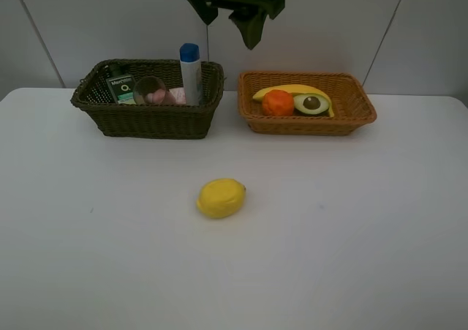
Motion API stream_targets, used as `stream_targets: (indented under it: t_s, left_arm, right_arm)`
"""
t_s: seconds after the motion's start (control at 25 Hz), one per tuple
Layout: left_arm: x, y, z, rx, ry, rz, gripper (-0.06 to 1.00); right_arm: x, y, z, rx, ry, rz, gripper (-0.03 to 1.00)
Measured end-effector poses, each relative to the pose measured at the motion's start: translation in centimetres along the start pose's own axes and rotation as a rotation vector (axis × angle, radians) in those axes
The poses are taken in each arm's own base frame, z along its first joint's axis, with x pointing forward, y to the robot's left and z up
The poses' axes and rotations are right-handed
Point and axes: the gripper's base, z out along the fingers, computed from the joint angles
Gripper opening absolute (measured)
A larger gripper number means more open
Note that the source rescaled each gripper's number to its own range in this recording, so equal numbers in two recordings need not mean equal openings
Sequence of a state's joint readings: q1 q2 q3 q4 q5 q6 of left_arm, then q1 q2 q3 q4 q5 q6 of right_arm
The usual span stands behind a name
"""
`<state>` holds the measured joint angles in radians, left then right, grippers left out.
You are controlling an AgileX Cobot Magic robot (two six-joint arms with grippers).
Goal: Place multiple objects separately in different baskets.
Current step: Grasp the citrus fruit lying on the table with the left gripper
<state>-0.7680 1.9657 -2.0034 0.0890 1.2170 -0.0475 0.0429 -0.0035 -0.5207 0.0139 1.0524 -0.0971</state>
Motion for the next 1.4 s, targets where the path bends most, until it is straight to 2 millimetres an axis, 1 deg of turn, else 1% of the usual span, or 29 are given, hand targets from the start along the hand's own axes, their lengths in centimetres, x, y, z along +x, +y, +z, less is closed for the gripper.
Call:
stream_targets:
  t_s: [0.28,0.4,0.6,0.76,0.92,1.12,1.4]
  left_arm:
    - [0.1,-3.1,-0.3,0.034,-0.003,0.062,0.93]
    - [0.8,-4.2,0.5,0.051,0.03,0.082,0.93]
    - [2.8,-4.6,3.0,0.057,0.141,0.093,0.93]
    - [4.9,-4.6,5.1,0.051,0.242,0.102,0.93]
    - [6.7,-4.8,7.3,0.055,0.308,0.106,0.93]
    - [8.2,-5.3,10.2,0.084,0.327,0.096,0.93]
    - [9.6,-5.8,12.7,0.115,0.349,0.1,0.93]
  right_arm:
    - [0.0,0.0,0.0,0.0,0.0,0.0,0.9]
    - [0.0,0.0,0.0,0.0,0.0,0.0,0.9]
    - [0.0,0.0,0.0,0.0,0.0,0.0,0.9]
    - [0.0,0.0,0.0,0.0,0.0,0.0,0.9]
    - [0.0,0.0,0.0,0.0,0.0,0.0,0.9]
    - [0.0,0.0,0.0,0.0,0.0,0.0,0.9]
    - [0.0,0.0,0.0,0.0,0.0,0.0,0.9]
